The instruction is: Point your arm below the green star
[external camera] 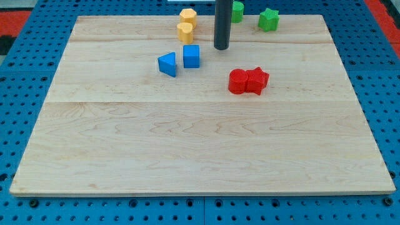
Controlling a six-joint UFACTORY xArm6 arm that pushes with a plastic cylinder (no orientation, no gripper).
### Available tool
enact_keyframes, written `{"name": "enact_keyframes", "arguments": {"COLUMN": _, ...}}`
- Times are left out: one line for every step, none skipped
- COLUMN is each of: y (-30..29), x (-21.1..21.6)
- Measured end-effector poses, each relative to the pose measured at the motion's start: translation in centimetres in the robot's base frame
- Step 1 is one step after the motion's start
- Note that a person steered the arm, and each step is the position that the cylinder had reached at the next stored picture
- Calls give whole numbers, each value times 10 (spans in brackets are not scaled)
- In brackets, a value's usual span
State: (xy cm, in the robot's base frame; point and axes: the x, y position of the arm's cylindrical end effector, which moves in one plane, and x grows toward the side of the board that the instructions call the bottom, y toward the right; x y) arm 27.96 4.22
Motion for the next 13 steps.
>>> {"name": "enact_keyframes", "arguments": {"y": 0, "x": -45}}
{"name": "enact_keyframes", "arguments": {"y": 0, "x": -80}}
{"name": "enact_keyframes", "arguments": {"y": -2, "x": -87}}
{"name": "enact_keyframes", "arguments": {"y": -2, "x": -86}}
{"name": "enact_keyframes", "arguments": {"y": -2, "x": -81}}
{"name": "enact_keyframes", "arguments": {"y": 25, "x": -52}}
{"name": "enact_keyframes", "arguments": {"y": 53, "x": -25}}
{"name": "enact_keyframes", "arguments": {"y": 69, "x": 1}}
{"name": "enact_keyframes", "arguments": {"y": 91, "x": 21}}
{"name": "enact_keyframes", "arguments": {"y": 144, "x": 15}}
{"name": "enact_keyframes", "arguments": {"y": 156, "x": -2}}
{"name": "enact_keyframes", "arguments": {"y": 157, "x": -8}}
{"name": "enact_keyframes", "arguments": {"y": 181, "x": -15}}
